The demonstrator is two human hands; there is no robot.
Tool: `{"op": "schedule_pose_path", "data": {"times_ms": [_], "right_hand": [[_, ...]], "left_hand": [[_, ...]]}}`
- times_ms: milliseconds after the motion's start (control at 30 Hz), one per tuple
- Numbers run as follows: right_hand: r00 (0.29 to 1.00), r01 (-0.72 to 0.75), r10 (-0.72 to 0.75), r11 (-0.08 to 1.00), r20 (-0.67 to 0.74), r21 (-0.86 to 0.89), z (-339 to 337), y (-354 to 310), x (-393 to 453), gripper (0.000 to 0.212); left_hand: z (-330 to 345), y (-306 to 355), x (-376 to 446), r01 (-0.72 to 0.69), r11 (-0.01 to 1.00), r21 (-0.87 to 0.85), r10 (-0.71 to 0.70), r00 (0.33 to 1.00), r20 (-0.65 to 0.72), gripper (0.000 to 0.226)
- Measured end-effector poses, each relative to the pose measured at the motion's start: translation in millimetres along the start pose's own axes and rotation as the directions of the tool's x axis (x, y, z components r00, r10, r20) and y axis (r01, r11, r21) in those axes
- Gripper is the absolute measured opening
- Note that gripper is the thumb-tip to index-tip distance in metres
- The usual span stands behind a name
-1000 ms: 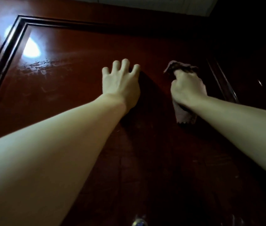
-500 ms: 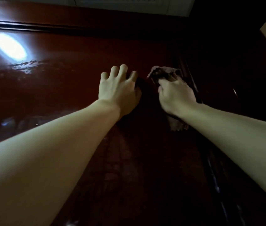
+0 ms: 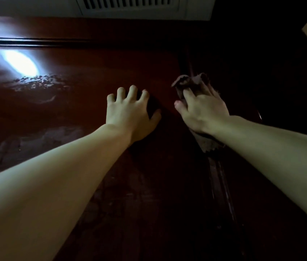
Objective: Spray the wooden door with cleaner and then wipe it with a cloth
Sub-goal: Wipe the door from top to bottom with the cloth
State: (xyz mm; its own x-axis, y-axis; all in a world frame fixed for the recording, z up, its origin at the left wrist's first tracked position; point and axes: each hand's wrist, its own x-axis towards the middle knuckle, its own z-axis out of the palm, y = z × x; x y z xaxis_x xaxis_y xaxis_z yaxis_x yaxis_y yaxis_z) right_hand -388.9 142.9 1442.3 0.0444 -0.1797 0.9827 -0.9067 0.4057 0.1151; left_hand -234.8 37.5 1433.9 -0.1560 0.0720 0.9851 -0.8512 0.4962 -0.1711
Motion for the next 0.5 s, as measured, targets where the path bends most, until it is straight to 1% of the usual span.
{"op": "schedule_pose_path", "data": {"times_ms": [67, 167, 233, 300, 367, 500], "right_hand": [[1.0, 0.012, -0.011, 1.0, -0.017, 0.02, 3.6, -0.4, -8.1, 0.056], [0.994, 0.067, -0.064, 0.997, -0.085, 0.029, 13.3, -0.9, -45.1, 0.055], [0.99, 0.117, -0.114, 0.993, -0.086, 0.03, 14.2, 2.0, -68.8, 0.058], [0.988, 0.146, -0.144, 0.988, -0.056, 0.048, 12.9, 8.6, -79.4, 0.058], [0.986, 0.164, -0.162, 0.985, -0.049, 0.056, 12.1, 15.9, -72.4, 0.058], [0.993, 0.109, -0.11, 0.993, 0.034, 0.033, 11.1, 24.2, -22.9, 0.057]], "left_hand": [[-0.6, 2.2, 0.2, 0.013, 1.0, -0.001, -0.013, 1.0, 0.011, 0.076], [-0.5, 10.6, -2.4, 0.005, 0.998, -0.069, -0.006, 1.0, -0.01, 0.07], [0.2, 19.2, -5.2, -0.071, 0.992, -0.101, 0.067, 0.997, -0.044, 0.066], [0.3, 28.9, -8.3, -0.144, 0.984, -0.104, 0.139, 0.989, -0.052, 0.064], [-1.0, 36.8, -9.9, -0.168, 0.981, -0.099, 0.165, 0.986, -0.036, 0.065], [-2.0, 42.9, -10.5, -0.153, 0.986, -0.059, 0.154, 0.988, -0.001, 0.065]]}}
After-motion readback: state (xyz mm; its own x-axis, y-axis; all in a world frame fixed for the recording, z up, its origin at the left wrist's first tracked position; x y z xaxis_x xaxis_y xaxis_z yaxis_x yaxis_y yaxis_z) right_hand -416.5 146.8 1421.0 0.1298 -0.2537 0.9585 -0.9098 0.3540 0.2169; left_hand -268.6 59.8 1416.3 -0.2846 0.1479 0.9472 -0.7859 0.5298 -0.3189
